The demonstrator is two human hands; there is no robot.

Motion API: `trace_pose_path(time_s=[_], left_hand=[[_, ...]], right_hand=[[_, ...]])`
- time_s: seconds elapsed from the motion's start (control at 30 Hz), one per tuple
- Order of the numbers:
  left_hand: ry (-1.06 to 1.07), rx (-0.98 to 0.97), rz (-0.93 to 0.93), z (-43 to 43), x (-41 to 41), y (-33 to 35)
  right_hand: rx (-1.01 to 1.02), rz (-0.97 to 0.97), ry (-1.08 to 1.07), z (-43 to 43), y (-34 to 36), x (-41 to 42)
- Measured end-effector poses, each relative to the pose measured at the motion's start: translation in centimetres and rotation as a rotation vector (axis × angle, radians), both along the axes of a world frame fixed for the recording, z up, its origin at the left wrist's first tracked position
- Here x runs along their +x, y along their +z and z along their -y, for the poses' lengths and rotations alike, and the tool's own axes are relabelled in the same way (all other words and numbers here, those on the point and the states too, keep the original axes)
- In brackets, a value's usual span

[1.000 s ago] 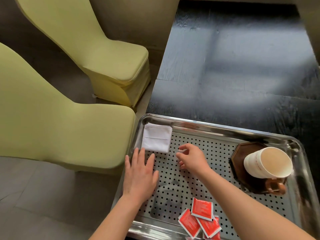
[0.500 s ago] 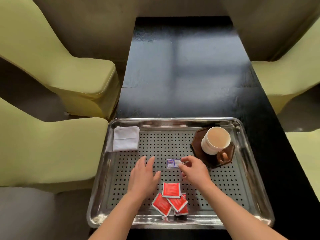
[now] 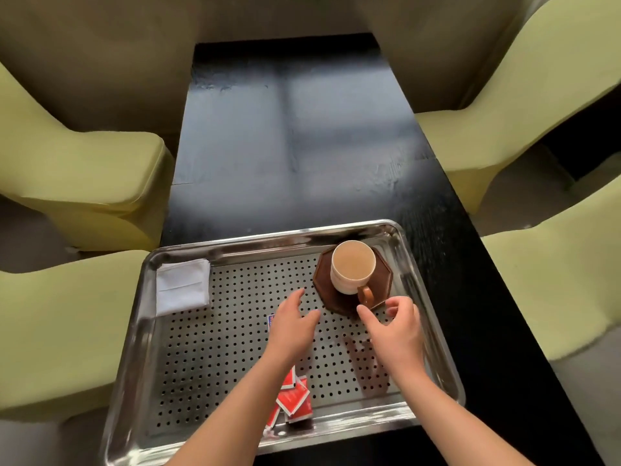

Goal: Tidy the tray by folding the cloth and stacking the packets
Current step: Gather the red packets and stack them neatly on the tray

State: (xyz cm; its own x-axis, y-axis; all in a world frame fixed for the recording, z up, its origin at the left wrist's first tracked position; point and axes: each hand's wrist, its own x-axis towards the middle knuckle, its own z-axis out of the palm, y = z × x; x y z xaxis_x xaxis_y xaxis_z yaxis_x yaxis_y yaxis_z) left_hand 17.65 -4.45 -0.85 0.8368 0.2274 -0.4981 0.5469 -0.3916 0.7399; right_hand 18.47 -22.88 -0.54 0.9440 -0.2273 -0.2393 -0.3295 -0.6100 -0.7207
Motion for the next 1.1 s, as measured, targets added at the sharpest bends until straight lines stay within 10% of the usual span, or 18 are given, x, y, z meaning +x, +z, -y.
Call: trace_pose_path(time_s=[1.1], left_hand=[[0.298,-0.354,-0.135,1.5,6.0,-1.7]], right_hand=[[-0.083,-0.182,-0.001,1.9,-0.3,4.4]])
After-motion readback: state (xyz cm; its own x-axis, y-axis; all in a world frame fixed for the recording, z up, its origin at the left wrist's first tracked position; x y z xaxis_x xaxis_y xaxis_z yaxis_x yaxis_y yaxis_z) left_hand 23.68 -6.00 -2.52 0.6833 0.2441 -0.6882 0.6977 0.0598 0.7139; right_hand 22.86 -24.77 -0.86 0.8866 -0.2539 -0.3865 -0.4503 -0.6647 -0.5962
